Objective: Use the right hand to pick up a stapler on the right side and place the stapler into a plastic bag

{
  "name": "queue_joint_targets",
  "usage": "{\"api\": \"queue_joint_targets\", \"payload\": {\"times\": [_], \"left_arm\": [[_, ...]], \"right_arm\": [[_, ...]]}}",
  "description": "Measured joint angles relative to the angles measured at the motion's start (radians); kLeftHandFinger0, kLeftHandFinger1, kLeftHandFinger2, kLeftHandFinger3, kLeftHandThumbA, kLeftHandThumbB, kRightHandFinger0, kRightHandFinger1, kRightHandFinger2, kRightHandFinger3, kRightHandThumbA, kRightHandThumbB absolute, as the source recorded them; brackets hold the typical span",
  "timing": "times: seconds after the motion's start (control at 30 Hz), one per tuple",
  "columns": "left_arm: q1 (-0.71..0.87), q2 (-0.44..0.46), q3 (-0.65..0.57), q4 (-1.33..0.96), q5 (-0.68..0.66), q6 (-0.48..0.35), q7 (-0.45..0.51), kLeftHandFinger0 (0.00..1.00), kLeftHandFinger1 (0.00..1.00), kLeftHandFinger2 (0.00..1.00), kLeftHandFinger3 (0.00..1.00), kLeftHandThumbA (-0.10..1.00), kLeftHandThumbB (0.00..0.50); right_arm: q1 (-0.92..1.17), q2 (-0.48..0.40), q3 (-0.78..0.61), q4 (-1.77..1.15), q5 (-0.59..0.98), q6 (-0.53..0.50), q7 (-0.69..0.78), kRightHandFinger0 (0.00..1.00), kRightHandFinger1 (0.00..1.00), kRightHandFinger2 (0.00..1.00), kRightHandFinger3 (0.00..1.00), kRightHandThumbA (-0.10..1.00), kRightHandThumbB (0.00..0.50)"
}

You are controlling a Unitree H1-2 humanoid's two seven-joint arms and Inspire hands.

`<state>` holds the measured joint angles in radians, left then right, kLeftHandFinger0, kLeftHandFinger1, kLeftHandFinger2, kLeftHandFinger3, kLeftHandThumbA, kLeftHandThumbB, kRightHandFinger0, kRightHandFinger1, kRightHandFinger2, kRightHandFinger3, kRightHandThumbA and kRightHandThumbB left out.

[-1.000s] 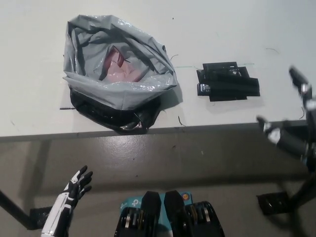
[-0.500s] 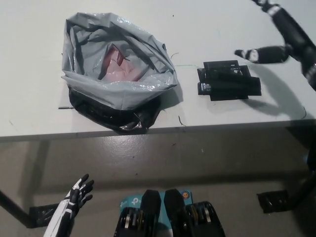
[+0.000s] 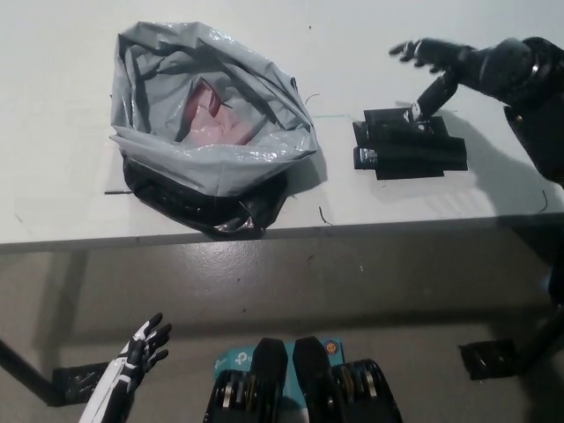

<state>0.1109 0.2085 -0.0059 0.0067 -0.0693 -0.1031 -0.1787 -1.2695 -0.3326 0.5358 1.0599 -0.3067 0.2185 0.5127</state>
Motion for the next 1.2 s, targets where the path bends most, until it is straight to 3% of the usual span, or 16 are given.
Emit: {"api": "queue_joint_targets", "payload": {"times": [0.07,0.17,0.23,0.33,0.4,0.47,0.5,0.6,0.77,1.07,1.17,1.2], "left_arm": [[0.0,0.003,-0.001,-0.004,0.0,-0.004,-0.006,1.0,1.0,1.0,1.0,1.0,0.346],[0.0,0.007,-0.007,-0.016,0.0,-0.008,-0.016,1.0,1.0,1.0,1.0,1.0,0.351],[0.0,0.01,-0.011,-0.022,0.001,-0.009,-0.022,1.0,1.0,1.0,1.0,1.0,0.361],[0.0,0.014,-0.019,-0.031,0.001,-0.01,-0.031,1.0,1.0,1.0,1.0,1.0,0.362],[0.0,0.015,-0.024,-0.031,0.001,-0.01,-0.033,1.0,1.0,1.0,1.0,1.0,0.36],[-0.002,0.016,-0.029,-0.031,0.001,-0.01,-0.035,1.0,1.0,1.0,1.0,1.0,0.359],[-0.002,0.017,-0.031,-0.031,0.001,-0.01,-0.036,1.0,1.0,1.0,1.0,1.0,0.351],[-0.002,0.019,-0.034,-0.031,0.001,-0.01,-0.043,1.0,1.0,1.0,1.0,1.0,0.352],[-0.003,0.021,-0.037,-0.03,0.003,-0.011,-0.05,1.0,1.0,1.0,1.0,1.0,0.354],[-0.009,0.021,-0.039,-0.029,0.014,-0.019,-0.057,1.0,1.0,1.0,1.0,1.0,0.372],[-0.009,0.021,-0.04,-0.029,0.016,-0.02,-0.058,1.0,1.0,1.0,1.0,1.0,0.354],[-0.009,0.021,-0.04,-0.029,0.017,-0.021,-0.058,1.0,1.0,1.0,1.0,1.0,0.363]], "right_arm": [[-0.044,0.019,0.034,0.096,-0.016,-0.012,0.029,1.0,1.0,1.0,1.0,0.95,0.427],[-0.096,0.038,0.054,0.198,-0.033,-0.033,0.065,1.0,1.0,1.0,1.0,0.98,0.473],[-0.12,0.049,0.056,0.243,-0.04,-0.042,0.085,1.0,1.0,1.0,1.0,0.99,0.45],[-0.13,0.061,0.055,0.285,-0.047,-0.048,0.104,1.0,1.0,1.0,1.0,0.89,0.481],[-0.13,0.067,0.05,0.303,-0.048,-0.049,0.107,1.0,1.0,1.0,1.0,1.0,0.446],[-0.127,0.072,0.057,0.318,-0.058,-0.056,0.106,1.0,1.0,1.0,1.0,1.0,0.443],[-0.126,0.073,0.066,0.321,-0.065,-0.063,0.106,1.0,1.0,1.0,1.0,1.0,0.478],[-0.11,0.078,0.088,0.333,-0.088,-0.09,0.105,1.0,1.0,1.0,1.0,1.0,0.467],[-0.074,0.088,0.093,0.345,-0.107,-0.101,0.1,1.0,1.0,1.0,1.0,0.99,0.5],[-0.031,0.094,0.098,0.352,-0.145,-0.132,0.045,1.0,1.0,1.0,1.0,0.99,0.483],[-0.027,0.097,0.099,0.352,-0.154,-0.135,0.03,1.0,1.0,1.0,1.0,0.98,0.484],[-0.026,0.097,0.099,0.352,-0.155,-0.135,0.025,1.0,1.0,1.0,1.0,0.94,0.487]]}}
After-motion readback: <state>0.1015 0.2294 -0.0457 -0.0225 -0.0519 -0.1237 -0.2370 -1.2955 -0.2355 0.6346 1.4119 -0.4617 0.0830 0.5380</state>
